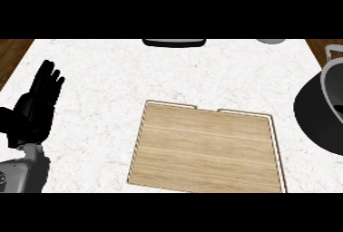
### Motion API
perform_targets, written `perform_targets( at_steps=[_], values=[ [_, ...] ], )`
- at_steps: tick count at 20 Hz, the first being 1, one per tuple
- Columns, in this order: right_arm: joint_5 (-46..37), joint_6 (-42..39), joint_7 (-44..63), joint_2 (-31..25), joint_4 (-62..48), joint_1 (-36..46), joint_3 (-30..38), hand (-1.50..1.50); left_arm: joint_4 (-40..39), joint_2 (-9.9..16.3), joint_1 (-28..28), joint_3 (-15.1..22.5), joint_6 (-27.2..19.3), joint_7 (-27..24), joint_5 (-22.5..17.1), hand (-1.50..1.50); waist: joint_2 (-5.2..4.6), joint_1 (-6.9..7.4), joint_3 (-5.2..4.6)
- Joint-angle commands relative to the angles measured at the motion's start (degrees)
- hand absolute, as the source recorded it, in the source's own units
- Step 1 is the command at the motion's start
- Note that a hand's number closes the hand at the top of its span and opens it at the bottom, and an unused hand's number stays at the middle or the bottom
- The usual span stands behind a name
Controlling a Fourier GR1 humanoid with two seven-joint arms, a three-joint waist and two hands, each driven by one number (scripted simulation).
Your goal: Pick the squash from the tray and place it in the pot
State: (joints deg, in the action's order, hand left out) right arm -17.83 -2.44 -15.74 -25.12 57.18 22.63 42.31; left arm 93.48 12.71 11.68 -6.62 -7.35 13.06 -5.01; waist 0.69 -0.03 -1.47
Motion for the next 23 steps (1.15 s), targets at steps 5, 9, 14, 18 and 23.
perform_targets(
  at_steps=[5, 9, 14, 18, 23],
  values=[
    [9.7, -9.8, -6.8, -9.9, -10.7, -3.8, 8.5, -1.50, 1.8, 0.5, 0.4, -0.5, -0.1, 1.9, -0.1, 0.00, -0.85, 0.26, 1.59],
    [11.6, -13.6, -10.7, -12.0, -14.1, -7.1, 9.2, -1.50, -1.1, -0.4, 0.2, -1.2, 0.2, -0.4, -0.5, 0.00, -0.85, -0.01, 1.53],
    [12.0, -19.1, -14.8, -22.3, -26.9, -5.9, 8.5, -1.50, 0.4, -1.1, -1.4, -0.1, 0.9, -0.5, 0.2, 0.00, -0.87, 0.50, 1.56],
    [13.6, -21.8, -16.6, -25.4, -28.8, -8.3, 8.2, -1.50, -3.5, -2.0, 1.8, 0.1, -0.5, -1.5, 2.1, 0.00, -0.81, 0.16, 1.53],
    [12.9, -23.1, -22.9, -29.3, -37.3, -8.1, 7.3, -1.50, 1.2, 0.9, 1.3, -2.7, 2.0, 2.7, -1.2, 0.00, -0.85, 0.57, 1.61]
  ],
)
